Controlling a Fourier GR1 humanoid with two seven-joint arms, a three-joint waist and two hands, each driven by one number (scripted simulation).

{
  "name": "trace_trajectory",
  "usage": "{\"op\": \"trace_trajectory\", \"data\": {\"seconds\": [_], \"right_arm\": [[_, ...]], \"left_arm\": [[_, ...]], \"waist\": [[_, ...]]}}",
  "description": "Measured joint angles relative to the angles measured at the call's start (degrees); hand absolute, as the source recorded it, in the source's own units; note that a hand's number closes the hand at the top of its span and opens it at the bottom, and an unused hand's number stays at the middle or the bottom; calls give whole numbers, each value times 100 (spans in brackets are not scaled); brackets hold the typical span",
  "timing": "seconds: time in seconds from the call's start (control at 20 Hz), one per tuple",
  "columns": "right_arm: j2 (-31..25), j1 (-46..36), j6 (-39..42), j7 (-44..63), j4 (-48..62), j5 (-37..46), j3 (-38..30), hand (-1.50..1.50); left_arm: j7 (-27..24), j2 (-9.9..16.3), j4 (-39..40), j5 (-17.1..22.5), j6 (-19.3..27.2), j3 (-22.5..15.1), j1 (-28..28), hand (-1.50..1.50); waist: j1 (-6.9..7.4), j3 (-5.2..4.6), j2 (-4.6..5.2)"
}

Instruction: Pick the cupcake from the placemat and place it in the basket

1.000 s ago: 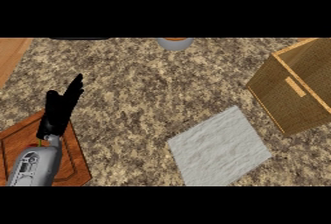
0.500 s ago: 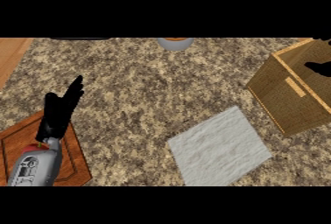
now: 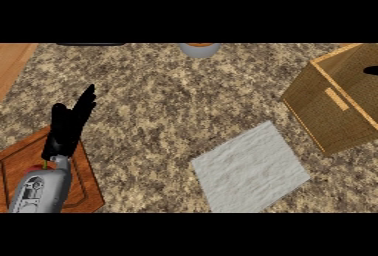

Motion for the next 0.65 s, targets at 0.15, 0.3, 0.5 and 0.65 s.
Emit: {"op": "trace_trajectory", "data": {"seconds": [0.15,0.3,0.5,0.65], "right_arm": [[-199,-83,-146,112,130,-218,-342,-150],[-544,-10,-126,136,422,-434,-701,-150],[-1172,27,86,32,1055,-714,-1145,-150],[-1653,217,326,-350,1632,-831,-1371,-150]], "left_arm": [[-28,15,-12,-16,-21,-10,48,0],[-98,-37,49,-61,46,-24,39,0],[9,9,-28,8,-37,8,10,0],[-47,7,103,7,-23,39,-54,0]], "waist": [[-9,-2,-4],[-24,-2,-1],[1,2,10],[14,5,29]]}}
